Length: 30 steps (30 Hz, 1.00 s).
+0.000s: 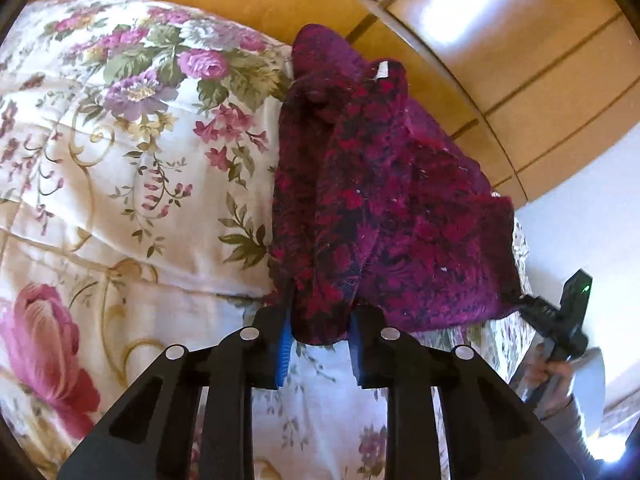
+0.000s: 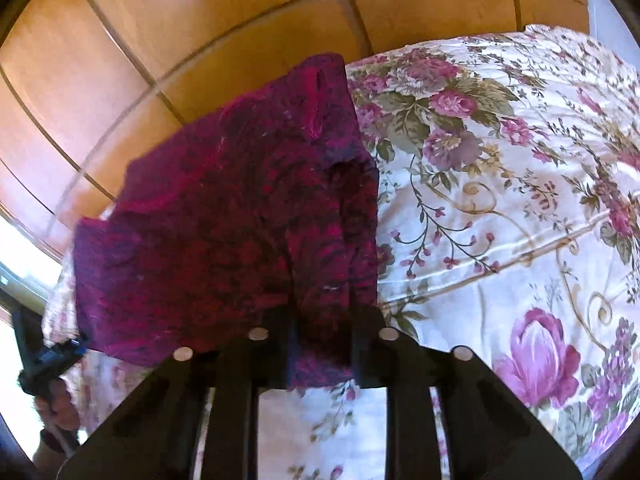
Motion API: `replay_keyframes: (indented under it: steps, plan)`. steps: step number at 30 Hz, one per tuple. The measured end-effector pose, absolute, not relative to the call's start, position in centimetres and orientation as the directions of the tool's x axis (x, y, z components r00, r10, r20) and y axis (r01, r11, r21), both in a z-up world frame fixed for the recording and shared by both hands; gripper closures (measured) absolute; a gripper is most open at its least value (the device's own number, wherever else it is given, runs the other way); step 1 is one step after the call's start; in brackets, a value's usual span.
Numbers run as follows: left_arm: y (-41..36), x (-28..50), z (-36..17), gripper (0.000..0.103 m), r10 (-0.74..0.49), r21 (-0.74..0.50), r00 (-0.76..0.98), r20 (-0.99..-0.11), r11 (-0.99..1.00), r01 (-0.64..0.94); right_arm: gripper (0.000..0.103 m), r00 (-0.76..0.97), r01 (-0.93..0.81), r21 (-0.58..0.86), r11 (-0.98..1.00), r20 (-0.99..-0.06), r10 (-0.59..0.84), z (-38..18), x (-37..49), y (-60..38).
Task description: Fold small clothes
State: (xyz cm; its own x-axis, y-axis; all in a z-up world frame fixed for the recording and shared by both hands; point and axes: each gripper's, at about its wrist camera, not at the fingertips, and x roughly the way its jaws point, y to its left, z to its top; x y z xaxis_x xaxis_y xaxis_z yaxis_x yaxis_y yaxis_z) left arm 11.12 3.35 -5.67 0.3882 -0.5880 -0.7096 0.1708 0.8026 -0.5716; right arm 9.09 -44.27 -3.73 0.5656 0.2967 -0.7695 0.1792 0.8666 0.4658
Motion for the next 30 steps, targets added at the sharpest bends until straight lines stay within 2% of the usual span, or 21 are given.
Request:
replay_keyframes:
  steps: [8,15,18,19,20,21,22,23,25,26,27,30]
  plan:
    - [5.1,6.8,-2.2,0.084,-0.61,-0.573,0.413,-0.676,0.788,0.226,0.09,0.604,0.123,0.563,0.817,-0.696,0.388,0.9,3.3,-44.1]
    - [7.5,-0.3,-2.6,0.083,-0.618,-0.583,0.346,-0.706,0.785,0.211,0.091,0.493,0.144,0.562,0.815,-0.755,0.433,-0.3,-3.6,-43.6]
    - [7.4,-1.0,-3.3,0.076,-0.564,-0.53,0.339,-0.753,0.825,0.195,0.089,0.446,0.171,0.525,0.834,-0.796,0.409,-2.1,-3.8,-43.1]
    - [7.3,-0.9,-3.2,0.075,-0.533,-0.497,0.367,-0.763,0.846,0.195,0.082,0.443,0.172,0.516,0.839,-0.801,0.403,-2.3,-3.5,-42.9]
    - [7.3,-0.7,-3.0,0.075,-0.522,-0.486,0.378,-0.765,0.852,0.193,0.071,0.44,0.172,0.507,0.845,-0.807,0.394,-2.3,-3.3,-42.8]
    - [7.5,-0.7,-2.7,0.067,-0.518,-0.483,0.383,-0.765,0.854,0.192,0.062,0.447,0.167,0.486,0.858,-0.813,0.374,-2.1,-2.7,-42.6]
    - [7.6,-0.2,-2.3,0.053,-0.509,-0.476,0.398,-0.764,0.86,0.186,0.04,0.463,0.152,0.467,0.871,-0.813,0.354,-1.7,-2.3,-42.4]
    - [7.8,0.1,-1.6,0.051,-0.47,-0.441,0.446,-0.762,0.88,0.174,0.032,0.485,0.137,0.44,0.888,-0.811,0.327,-1.1,-1.9,-42.1]
    - [7.7,0.7,-0.4,0.05,-0.397,-0.36,0.512,-0.762,0.916,0.174,0.028,0.518,0.104,0.385,0.917,-0.808,0.281,-0.1,-0.7,-41.2]
    - [7.2,1.6,0.1,0.05,-0.346,-0.298,0.536,-0.77,0.938,0.178,0.02,0.533,0.101,0.356,0.929,-0.808,0.252,0.3,-0.2,-40.9]
    - [6.5,2.3,0.4,0.05,-0.267,-0.209,0.565,-0.781,0.964,0.167,0.017,0.561,0.098,0.314,0.944,-0.801,0.209,0.8,0.5,-40.2]
    - [4.3,3.6,1.2,0.047,-0.119,-0.008,0.635,-0.763,0.985,0.174,0.013,0.604,0.078,0.252,0.964,-0.782,0.155,1.4,2.0,-38.6]
